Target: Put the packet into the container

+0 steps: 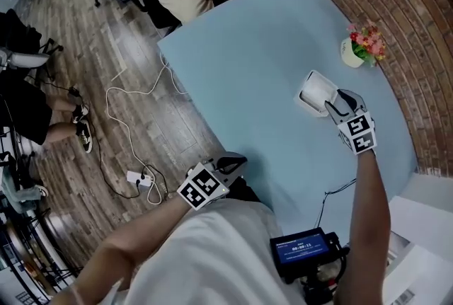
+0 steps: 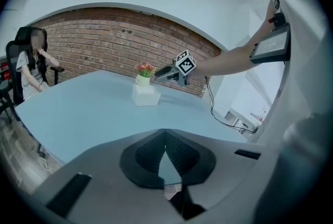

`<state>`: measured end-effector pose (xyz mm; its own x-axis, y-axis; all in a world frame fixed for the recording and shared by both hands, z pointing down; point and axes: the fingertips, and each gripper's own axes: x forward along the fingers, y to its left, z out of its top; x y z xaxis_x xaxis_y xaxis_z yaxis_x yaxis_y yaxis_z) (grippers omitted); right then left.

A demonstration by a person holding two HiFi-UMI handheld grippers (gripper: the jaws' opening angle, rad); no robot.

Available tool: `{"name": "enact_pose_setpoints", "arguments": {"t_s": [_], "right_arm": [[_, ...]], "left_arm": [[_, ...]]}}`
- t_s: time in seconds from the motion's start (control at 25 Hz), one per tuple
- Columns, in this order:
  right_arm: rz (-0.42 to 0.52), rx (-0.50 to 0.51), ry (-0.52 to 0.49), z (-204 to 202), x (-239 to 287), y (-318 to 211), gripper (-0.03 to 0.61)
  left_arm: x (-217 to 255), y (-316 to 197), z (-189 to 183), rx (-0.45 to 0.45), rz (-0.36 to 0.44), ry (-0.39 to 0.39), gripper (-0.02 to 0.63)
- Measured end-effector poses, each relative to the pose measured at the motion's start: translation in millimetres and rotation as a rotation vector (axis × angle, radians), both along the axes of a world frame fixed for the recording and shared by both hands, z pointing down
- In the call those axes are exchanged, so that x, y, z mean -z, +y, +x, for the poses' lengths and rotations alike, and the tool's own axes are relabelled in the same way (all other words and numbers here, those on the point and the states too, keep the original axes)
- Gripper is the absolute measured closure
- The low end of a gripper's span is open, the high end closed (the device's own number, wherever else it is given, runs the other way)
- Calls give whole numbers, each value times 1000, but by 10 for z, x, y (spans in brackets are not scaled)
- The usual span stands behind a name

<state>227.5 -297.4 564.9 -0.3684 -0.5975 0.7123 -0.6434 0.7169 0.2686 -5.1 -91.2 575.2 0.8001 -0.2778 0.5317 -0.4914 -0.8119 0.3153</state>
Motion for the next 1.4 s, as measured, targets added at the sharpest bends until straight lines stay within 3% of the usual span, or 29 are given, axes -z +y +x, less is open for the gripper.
{"name": "enact_pose_setpoints", "arguments": {"t_s": [0.2, 0.36, 0.56, 1.0, 1.4], "right_arm": [[75, -87, -78, 58, 290, 232, 508], [119, -155, -127, 49, 506, 477, 542], [148, -239, -209, 26, 689, 839, 562], [207, -462, -598, -130, 1028, 1641, 566], [212, -558, -743, -332, 880, 2194, 566]], "left_arm": [[116, -39, 54, -21, 41, 27, 603], [205, -64, 51, -30, 69, 48, 603], [314, -55, 31, -38, 101, 64, 603], [533, -52, -35, -50, 157, 89, 603], [609, -30, 62, -112, 186, 91, 603]]}}
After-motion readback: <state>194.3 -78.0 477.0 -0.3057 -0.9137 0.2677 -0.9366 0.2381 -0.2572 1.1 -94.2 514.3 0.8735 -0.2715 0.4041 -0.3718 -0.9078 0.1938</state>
